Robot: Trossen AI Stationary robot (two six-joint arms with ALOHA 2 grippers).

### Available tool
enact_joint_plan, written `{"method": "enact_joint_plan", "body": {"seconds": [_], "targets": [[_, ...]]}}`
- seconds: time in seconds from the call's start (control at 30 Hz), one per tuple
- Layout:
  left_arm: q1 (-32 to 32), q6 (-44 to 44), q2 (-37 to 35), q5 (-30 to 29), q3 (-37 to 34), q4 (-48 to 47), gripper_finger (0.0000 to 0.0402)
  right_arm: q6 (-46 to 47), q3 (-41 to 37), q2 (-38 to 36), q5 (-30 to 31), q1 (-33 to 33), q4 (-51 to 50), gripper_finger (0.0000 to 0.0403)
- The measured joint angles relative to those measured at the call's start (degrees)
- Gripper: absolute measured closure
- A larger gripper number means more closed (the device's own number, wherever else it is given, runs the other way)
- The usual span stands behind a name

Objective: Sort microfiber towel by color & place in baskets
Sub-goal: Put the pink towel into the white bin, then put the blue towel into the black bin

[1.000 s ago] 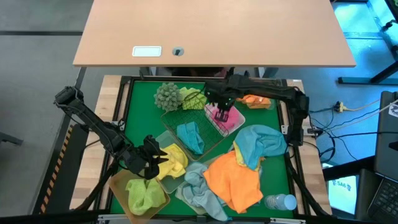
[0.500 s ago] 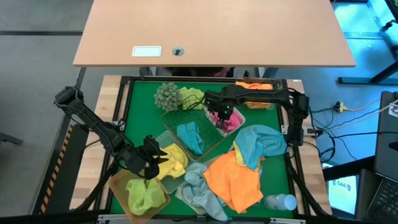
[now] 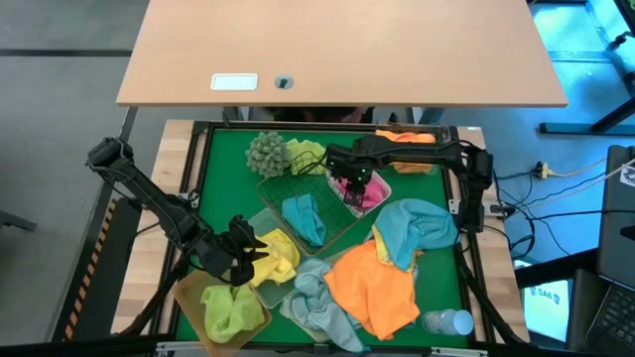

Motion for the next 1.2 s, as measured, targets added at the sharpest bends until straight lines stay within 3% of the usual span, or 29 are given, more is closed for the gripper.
{"method": "enact_joint_plan", "body": {"seconds": [0.27,0.47,0.67,0.97,1.2], "targets": [[0.01,0.0,0.0,-0.01,0.0,0.0,0.0289,0.0,6.65,-0.02,1.6,0.0,-9.19,0.0152],[0.02,0.0,0.0,0.01,0.01,0.0,0.0289,0.29,16.31,-0.09,1.58,0.0,-16.12,0.0137],[0.02,-0.04,0.0,0.0,0.0,0.01,0.0289,7.27,22.49,-0.09,-0.66,1.59,-25.81,0.0138],[0.0,-0.04,0.0,-0.01,-0.01,0.22,0.0289,7.43,20.41,-3.56,-2.07,13.24,-25.6,0.0137],[0.0,-0.07,0.0,-0.01,-0.01,0.67,0.0289,12.59,9.68,-9.97,1.84,19.82,-25.69,0.0137]]}}
